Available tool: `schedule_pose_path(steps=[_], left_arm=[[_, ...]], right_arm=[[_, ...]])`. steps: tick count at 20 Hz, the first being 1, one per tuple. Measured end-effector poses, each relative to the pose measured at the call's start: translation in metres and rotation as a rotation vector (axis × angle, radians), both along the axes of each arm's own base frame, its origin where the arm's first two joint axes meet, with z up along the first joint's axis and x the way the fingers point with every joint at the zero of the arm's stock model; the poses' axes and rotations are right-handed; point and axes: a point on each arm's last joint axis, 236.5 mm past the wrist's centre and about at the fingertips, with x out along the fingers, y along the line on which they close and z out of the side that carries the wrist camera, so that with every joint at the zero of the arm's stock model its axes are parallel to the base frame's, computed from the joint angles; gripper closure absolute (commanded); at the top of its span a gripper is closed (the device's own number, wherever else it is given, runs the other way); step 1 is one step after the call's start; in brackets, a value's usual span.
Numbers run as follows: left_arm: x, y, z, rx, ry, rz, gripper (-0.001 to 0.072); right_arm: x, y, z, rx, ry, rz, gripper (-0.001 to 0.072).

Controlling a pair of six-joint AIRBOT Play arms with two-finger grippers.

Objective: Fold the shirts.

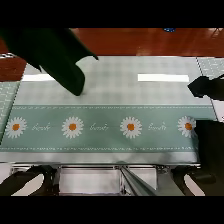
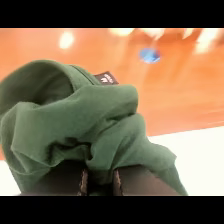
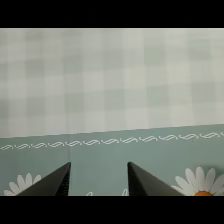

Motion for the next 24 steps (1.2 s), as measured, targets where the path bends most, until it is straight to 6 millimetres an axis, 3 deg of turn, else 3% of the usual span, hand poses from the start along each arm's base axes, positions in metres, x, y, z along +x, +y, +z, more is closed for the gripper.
schedule_pose_path(steps=[2,5,7,9,11,13,15,17,20,21,22,23,24], left_arm=[[-0.017,-0.023,0.022,-0.039,-0.064,-0.069,0.0682],[-0.036,-0.061,0.030,-0.089,-0.086,-0.189,0.0682],[-0.043,-0.090,0.020,-0.116,-0.063,-0.273,0.0682],[-0.045,-0.114,-0.007,-0.131,-0.005,-0.331,0.0682],[-0.045,-0.128,-0.056,-0.123,0.100,-0.356,0.0682],[-0.044,-0.127,-0.106,-0.116,0.197,-0.342,0.0681],[-0.045,-0.113,-0.172,-0.098,0.325,-0.293,0.0681],[-0.051,-0.095,-0.253,-0.076,0.486,-0.236,0.0680],[-0.077,-0.075,-0.366,-0.041,0.734,-0.180,0.0677],[-0.088,-0.071,-0.395,-0.033,0.800,-0.168,0.0642],[-0.100,-0.066,-0.421,-0.027,0.867,-0.154,0.0440],[-0.108,-0.062,-0.440,-0.022,0.917,-0.141,0.0193],[-0.117,-0.058,-0.455,-0.019,0.969,-0.125,0.0203]], right_arm=[[-0.008,0.000,0.011,0.003,-0.031,0.005,0.0300],[-0.020,0.000,0.023,0.006,-0.067,0.010,0.0300],[-0.026,0.000,0.029,0.005,-0.082,0.013,0.0300],[-0.029,-0.001,0.031,0.003,-0.085,0.013,0.0300],[-0.032,-0.002,0.031,-0.004,-0.082,0.011,0.0300],[-0.034,-0.005,0.030,-0.015,-0.077,0.008,0.0300],[-0.036,-0.007,0.028,-0.024,-0.068,0.005,0.0300],[-0.037,-0.007,0.021,-0.026,-0.053,0.005,0.0299],[-0.036,0.000,-0.004,0.002,-0.007,0.017,0.0300],[-0.036,0.004,-0.018,0.015,0.016,0.021,0.0300],[-0.036,0.005,-0.036,0.024,0.052,0.020,0.0300],[-0.037,0.006,-0.053,0.029,0.089,0.016,0.0300],[-0.039,0.008,-0.073,0.039,0.136,0.012,0.0300]])
